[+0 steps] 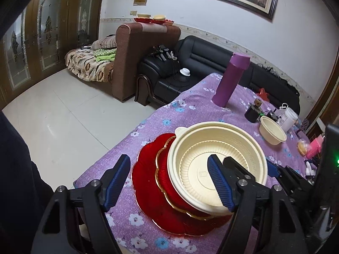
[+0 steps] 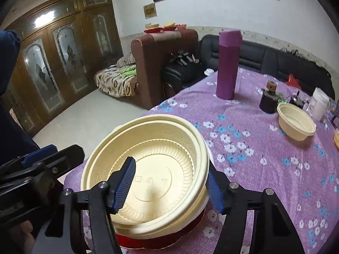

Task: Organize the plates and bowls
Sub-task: 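Lower the cream bowl onto the white bowl and open both grippers, then move both grippers to the second cream plastic bowl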

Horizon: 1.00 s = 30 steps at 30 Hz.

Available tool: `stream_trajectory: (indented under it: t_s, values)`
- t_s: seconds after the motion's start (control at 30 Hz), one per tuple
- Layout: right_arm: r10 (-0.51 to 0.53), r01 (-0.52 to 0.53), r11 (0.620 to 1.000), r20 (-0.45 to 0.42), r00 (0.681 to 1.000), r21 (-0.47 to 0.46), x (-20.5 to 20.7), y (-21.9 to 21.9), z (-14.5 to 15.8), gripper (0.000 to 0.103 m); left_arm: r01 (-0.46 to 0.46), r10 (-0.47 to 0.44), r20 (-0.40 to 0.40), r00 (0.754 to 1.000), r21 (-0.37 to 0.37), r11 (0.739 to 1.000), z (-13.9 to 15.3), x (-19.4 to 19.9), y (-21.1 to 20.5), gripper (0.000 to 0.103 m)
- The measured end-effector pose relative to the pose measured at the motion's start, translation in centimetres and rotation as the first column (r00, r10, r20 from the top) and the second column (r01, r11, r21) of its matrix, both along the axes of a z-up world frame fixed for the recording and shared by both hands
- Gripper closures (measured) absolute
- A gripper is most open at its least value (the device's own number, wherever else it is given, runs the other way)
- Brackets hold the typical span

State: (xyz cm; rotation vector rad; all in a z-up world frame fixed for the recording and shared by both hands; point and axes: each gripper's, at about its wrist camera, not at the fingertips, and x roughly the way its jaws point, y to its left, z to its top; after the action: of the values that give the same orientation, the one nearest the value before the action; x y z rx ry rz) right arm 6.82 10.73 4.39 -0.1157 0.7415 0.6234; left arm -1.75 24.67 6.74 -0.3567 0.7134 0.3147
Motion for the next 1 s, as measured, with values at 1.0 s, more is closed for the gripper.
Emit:
stream_trajectory:
  t_s: [1.0]
  values:
    - [-0.256,0.266,0.963,0.155,0.954,-0.045,-1.6,-13.2,2.2,0.012,0.121,-0.123,-0.01,0.992,0.277,0.953,1.9,-0.7,-11.8,0.015]
